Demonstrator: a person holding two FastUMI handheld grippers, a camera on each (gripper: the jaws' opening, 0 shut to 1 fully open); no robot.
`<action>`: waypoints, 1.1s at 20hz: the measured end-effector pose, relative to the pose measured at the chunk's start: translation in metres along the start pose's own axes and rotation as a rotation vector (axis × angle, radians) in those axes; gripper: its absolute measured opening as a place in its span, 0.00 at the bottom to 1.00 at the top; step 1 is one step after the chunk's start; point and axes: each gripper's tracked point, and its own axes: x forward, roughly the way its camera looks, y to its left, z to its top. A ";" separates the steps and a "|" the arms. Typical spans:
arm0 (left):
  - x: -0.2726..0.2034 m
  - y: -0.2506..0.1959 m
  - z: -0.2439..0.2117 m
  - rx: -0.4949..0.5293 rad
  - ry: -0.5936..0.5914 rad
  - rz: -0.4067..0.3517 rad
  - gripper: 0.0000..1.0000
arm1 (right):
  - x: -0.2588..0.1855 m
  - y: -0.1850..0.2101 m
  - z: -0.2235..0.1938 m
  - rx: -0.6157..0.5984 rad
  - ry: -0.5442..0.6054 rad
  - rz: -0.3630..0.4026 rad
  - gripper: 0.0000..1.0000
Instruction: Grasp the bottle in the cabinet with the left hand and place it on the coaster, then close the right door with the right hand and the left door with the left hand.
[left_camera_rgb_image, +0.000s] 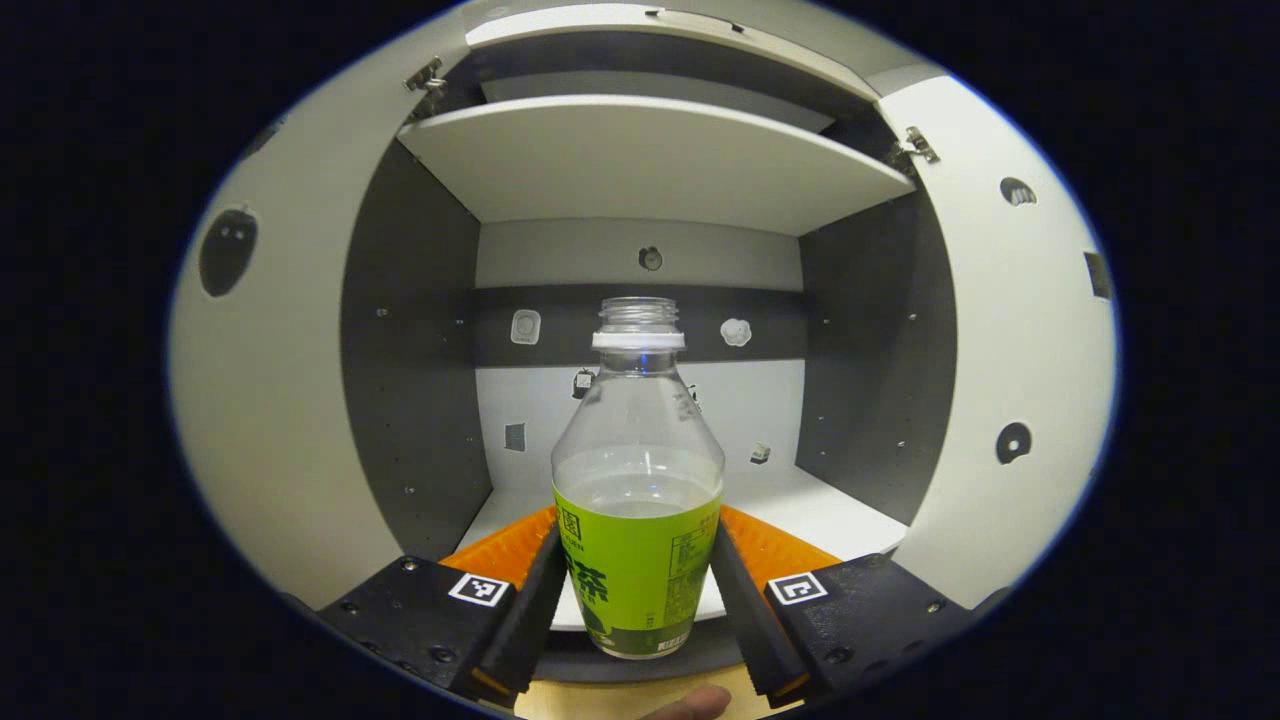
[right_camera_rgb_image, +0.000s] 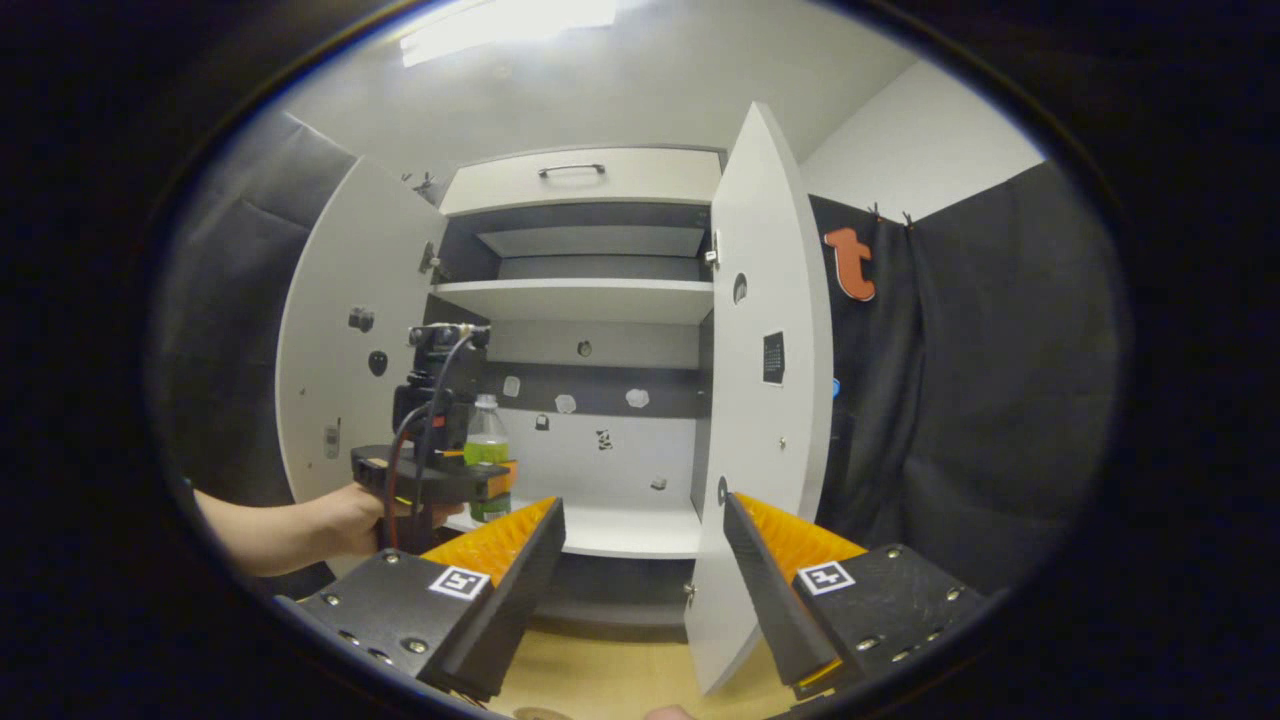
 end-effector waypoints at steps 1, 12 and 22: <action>-0.014 -0.002 0.004 -0.005 0.005 -0.005 0.79 | -0.004 0.002 0.001 0.005 -0.001 0.008 0.94; -0.145 -0.001 0.034 -0.036 -0.029 -0.001 0.80 | -0.021 0.026 0.011 0.041 -0.007 0.090 0.96; -0.210 -0.029 -0.042 -0.030 0.033 -0.054 0.80 | -0.022 0.029 -0.001 0.035 0.025 0.087 0.96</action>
